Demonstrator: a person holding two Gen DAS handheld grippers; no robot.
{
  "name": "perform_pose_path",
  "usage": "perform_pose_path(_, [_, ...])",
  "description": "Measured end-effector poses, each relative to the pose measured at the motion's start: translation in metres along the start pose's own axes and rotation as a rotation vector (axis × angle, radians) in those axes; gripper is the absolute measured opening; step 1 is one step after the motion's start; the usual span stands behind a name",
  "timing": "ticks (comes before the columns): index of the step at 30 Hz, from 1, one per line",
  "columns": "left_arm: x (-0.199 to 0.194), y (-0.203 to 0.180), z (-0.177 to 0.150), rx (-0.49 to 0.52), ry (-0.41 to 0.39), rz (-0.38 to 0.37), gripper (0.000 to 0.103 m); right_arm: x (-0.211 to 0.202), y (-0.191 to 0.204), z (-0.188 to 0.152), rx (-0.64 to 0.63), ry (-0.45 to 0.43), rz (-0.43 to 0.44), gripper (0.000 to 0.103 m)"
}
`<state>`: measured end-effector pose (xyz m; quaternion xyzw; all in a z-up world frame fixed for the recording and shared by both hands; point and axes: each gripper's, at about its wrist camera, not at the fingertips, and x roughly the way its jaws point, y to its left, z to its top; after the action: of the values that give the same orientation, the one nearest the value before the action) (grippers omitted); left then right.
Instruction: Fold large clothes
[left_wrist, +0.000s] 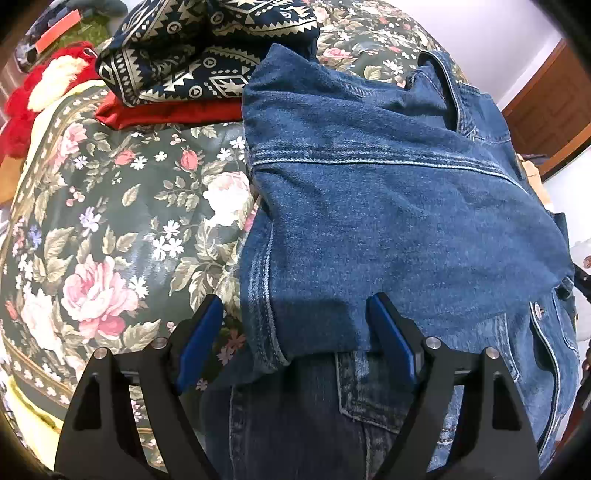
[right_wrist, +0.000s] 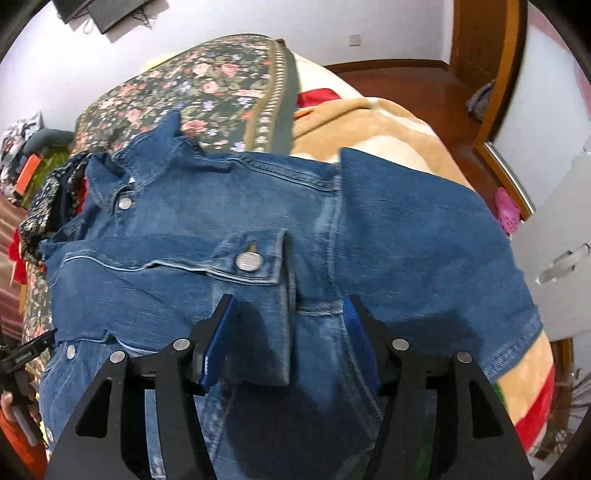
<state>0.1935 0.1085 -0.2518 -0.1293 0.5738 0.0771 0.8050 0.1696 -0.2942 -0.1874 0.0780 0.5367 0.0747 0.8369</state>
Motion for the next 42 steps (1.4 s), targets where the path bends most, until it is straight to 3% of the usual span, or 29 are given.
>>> perform_pose_path(4, [-0.012,-0.007,0.003,0.043,-0.001,0.027,0.081,-0.015,-0.008,0.007,0.021,-0.038,0.010,0.055])
perform_pose_path(8, [-0.032,-0.011,0.004,0.033,-0.036,-0.015,0.081,-0.014,-0.005,0.021,0.024,-0.044,0.026,0.055])
perform_pose_path(16, [-0.062,-0.032,0.015,0.065,-0.121,-0.022,0.081,0.038,0.032,0.023,-0.043,0.112,0.105,0.055])
perform_pose_path(20, [-0.066,-0.046,0.020,0.100,-0.140,-0.022,0.081,0.051,0.038,0.019,-0.047,0.104,0.077,0.058])
perform_pose_path(22, [-0.066,-0.053,0.021,0.108,-0.145,-0.026,0.081,0.050,0.036,0.020,-0.020,0.103,0.073,0.055])
perform_pose_path(24, [-0.065,-0.057,0.024,0.111,-0.149,-0.037,0.081,0.044,0.036,0.023,-0.029,0.075,0.049,0.036])
perform_pose_path(28, [-0.066,-0.069,0.029,0.127,-0.169,-0.036,0.081,0.027,0.044,0.029,-0.079,0.002,0.043,0.027])
perform_pose_path(32, [-0.068,-0.080,0.033,0.160,-0.194,-0.017,0.081,0.004,0.050,0.041,-0.117,-0.124,-0.006,0.026])
perform_pose_path(35, [-0.069,-0.086,0.034,0.191,-0.208,0.006,0.081,0.000,0.055,0.051,-0.120,-0.160,-0.010,0.026])
perform_pose_path(38, [-0.069,-0.092,0.034,0.214,-0.215,0.016,0.081,0.015,0.059,0.053,-0.134,-0.140,-0.046,0.026])
perform_pose_path(42, [-0.068,-0.094,0.035,0.213,-0.215,0.003,0.081,0.048,0.050,0.046,-0.112,-0.039,-0.070,0.027])
